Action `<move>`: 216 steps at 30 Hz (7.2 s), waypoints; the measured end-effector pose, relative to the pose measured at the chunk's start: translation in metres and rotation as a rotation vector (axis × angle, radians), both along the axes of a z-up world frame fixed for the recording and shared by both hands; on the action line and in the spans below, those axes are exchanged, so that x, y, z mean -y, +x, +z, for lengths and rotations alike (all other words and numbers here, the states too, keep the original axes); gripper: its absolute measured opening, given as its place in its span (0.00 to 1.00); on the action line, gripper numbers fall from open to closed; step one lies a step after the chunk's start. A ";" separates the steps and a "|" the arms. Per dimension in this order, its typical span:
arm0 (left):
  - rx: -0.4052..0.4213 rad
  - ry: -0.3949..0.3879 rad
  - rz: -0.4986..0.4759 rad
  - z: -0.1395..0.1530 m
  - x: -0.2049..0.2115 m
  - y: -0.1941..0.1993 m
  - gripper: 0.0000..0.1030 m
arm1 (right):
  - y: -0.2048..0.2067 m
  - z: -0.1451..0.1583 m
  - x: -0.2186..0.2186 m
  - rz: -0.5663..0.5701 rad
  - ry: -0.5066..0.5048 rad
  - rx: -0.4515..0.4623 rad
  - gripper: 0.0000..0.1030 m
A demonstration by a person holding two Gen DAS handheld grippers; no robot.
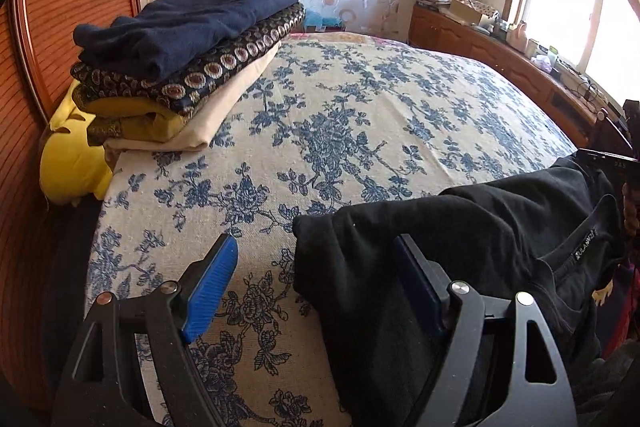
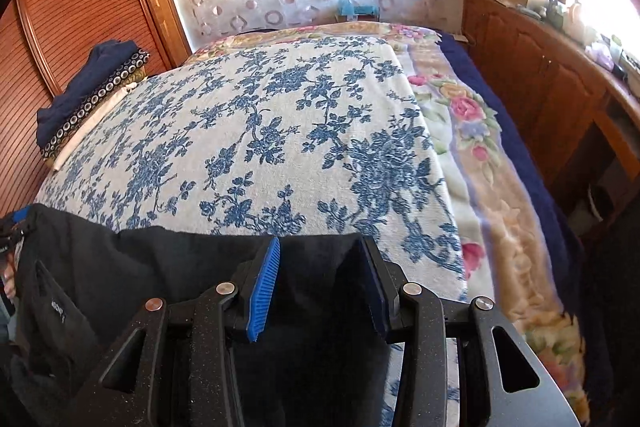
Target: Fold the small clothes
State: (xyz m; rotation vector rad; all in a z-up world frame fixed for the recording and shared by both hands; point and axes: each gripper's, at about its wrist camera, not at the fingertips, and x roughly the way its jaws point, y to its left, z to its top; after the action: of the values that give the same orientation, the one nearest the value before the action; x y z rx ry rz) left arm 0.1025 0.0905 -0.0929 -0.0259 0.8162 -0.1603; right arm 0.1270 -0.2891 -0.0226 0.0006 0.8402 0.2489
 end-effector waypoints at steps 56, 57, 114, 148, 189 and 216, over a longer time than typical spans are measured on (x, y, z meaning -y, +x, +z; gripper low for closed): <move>0.066 -0.132 0.068 0.002 -0.020 -0.022 0.10 | -0.011 -0.017 0.020 -0.009 -0.063 0.060 0.63; 0.063 -0.132 0.067 0.002 -0.021 -0.022 0.10 | -0.011 -0.017 0.021 -0.008 -0.063 0.061 0.62; 0.328 0.040 -0.020 0.192 -0.028 0.126 0.27 | 0.014 0.241 -0.006 0.089 -0.127 0.458 0.25; -0.051 0.040 -0.203 0.002 0.060 0.082 0.68 | 0.056 0.003 0.021 0.036 -0.084 0.056 0.48; -0.007 -0.053 -0.089 0.004 -0.006 0.023 0.31 | 0.057 -0.013 0.017 0.020 -0.082 0.067 0.57; -0.002 -0.029 -0.063 -0.002 -0.001 0.025 0.12 | 0.024 0.014 0.057 0.010 0.053 0.073 0.57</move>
State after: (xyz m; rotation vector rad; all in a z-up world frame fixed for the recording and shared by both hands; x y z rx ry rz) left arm 0.1276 0.0916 -0.0945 -0.0280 0.8171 -0.2315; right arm 0.1509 -0.3464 -0.0083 0.0361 0.7609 0.2789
